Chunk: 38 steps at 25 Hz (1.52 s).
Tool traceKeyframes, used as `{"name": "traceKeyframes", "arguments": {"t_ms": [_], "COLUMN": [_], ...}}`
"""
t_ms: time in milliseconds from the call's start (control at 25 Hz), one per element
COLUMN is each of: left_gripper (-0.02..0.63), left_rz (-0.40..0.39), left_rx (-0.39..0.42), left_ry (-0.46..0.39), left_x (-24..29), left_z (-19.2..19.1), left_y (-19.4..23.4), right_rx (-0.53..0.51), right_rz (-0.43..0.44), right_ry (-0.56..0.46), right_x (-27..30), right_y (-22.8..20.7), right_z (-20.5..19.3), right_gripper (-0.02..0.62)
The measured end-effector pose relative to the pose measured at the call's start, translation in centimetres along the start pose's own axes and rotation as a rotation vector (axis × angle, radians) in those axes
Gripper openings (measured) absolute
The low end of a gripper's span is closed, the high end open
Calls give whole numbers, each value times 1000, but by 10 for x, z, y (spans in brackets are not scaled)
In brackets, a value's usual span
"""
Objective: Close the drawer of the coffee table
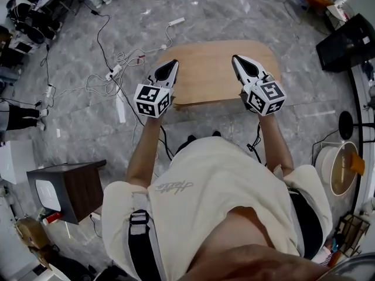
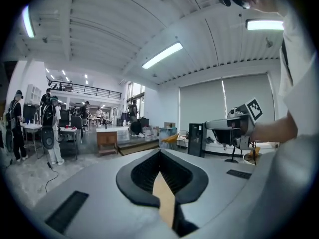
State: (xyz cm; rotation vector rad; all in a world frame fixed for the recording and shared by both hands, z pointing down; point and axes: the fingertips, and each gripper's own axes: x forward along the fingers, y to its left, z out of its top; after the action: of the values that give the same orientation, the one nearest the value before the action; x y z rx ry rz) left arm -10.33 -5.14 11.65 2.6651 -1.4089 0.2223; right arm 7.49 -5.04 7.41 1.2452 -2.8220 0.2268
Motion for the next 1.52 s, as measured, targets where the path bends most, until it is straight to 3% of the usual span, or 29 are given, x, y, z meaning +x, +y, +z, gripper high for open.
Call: {"name": "traceKeyframes", "arguments": {"t_ms": [240, 560, 920, 1520], "left_gripper": [5, 5, 5, 5], "left_rz": [15, 64, 103, 98], "left_rx": [38, 55, 80, 36], "left_ry": [-87, -120, -107, -58], "left_x": [-10, -15, -21, -8], "left_z": [50, 81, 91, 63], "left_y": [-12, -8, -7, -9], "right_rx": [-43, -29, -47, -72], "right_rz": [16, -30, -15, -10], "right_ry": [-105, -201, -150, -104], "right_x": [-11, -30, -21, -17], "right_y": [20, 16, 23, 10], "right_z": [57, 93, 77, 57], "right_gripper": [-6, -6, -6, -8]}}
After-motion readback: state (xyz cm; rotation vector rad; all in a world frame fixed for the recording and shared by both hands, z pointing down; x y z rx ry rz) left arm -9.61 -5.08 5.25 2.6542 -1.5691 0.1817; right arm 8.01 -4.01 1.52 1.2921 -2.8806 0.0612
